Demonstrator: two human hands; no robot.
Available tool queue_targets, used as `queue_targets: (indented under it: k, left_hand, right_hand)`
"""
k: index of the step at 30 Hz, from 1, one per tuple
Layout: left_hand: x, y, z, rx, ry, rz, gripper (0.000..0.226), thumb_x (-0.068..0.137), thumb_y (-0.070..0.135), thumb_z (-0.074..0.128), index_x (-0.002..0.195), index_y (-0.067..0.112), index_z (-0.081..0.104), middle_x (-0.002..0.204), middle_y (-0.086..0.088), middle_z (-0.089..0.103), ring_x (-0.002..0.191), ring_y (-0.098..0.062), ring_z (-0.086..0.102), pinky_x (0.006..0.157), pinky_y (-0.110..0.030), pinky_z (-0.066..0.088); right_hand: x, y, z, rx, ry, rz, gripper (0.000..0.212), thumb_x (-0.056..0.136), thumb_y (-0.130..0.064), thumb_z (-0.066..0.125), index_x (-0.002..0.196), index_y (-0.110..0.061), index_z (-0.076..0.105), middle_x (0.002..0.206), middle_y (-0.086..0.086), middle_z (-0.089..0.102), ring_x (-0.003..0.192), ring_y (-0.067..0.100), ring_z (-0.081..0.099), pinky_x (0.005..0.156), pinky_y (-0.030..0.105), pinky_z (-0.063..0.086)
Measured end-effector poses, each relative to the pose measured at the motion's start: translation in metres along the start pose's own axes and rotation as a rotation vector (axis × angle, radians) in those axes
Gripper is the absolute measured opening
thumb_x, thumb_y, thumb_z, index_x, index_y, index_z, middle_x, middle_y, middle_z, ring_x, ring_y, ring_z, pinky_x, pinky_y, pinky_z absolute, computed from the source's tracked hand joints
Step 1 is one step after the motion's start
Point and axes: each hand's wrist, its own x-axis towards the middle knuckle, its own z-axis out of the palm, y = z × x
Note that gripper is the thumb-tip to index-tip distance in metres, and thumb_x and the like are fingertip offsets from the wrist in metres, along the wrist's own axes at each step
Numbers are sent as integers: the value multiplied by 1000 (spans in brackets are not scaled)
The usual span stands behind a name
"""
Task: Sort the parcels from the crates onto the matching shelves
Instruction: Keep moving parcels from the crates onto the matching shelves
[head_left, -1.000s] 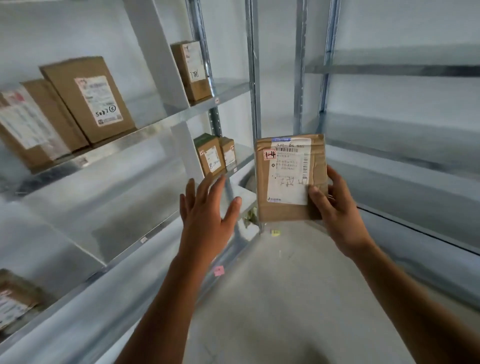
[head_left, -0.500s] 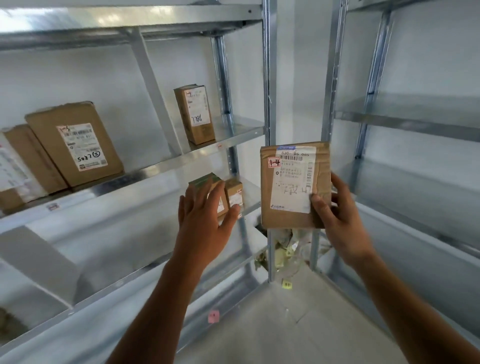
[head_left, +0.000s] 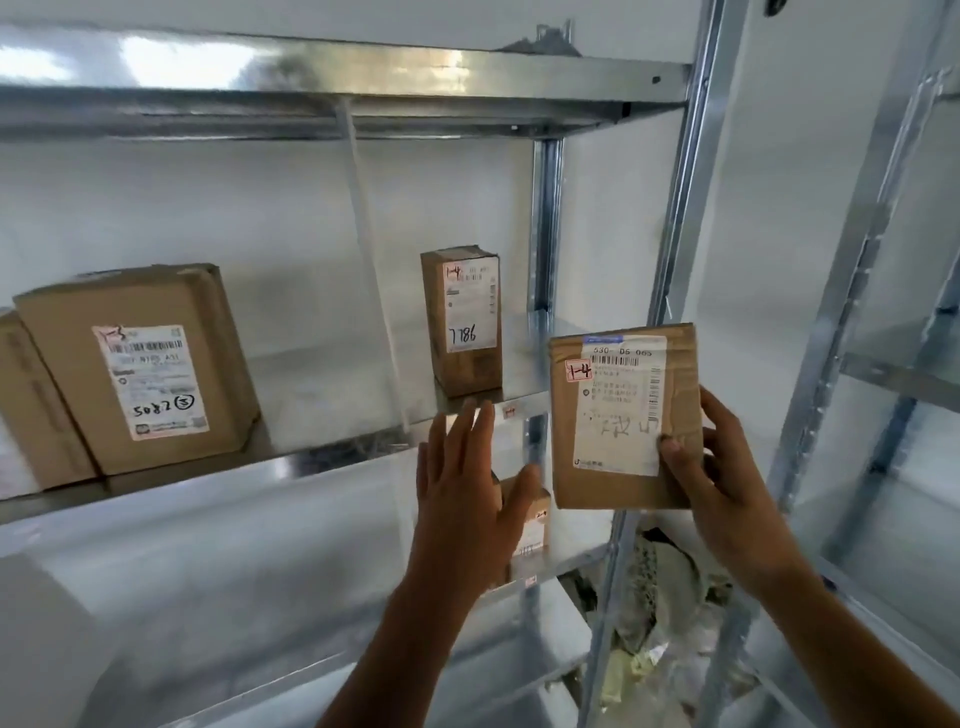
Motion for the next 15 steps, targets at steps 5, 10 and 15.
queue_targets:
  k: [5, 10, 15]
  left_hand:
    - [67, -15, 19, -74, 106, -46, 80, 99, 67, 38, 163, 26, 14, 172, 5, 7, 159, -20, 0, 127, -49, 16]
    - [109, -23, 36, -175, 187, -102, 82, 96, 62, 53, 160, 23, 18, 169, -1, 18, 154, -20, 21, 120, -33, 27]
    - [145, -31, 59, -341, 359, -290, 78, 88, 53, 67, 151, 22, 33, 158, -3, 35, 123, 0, 39, 75, 14, 27]
  right_hand:
    - [87, 11, 4, -28, 7, -103, 63, 98, -49, 55, 154, -52, 26, 138, -11, 56, 121, 12, 64, 89, 34, 63]
    - [154, 26, 5, -10, -42, -144, 62, 103, -43, 53, 157, -45, 22, 144, -8, 52, 129, 17, 59, 95, 48, 61]
    - [214, 54, 17, 48, -159, -140, 68, 103, -36, 54, 161, -38, 17, 147, -3, 51, 130, 22, 60, 97, 46, 61]
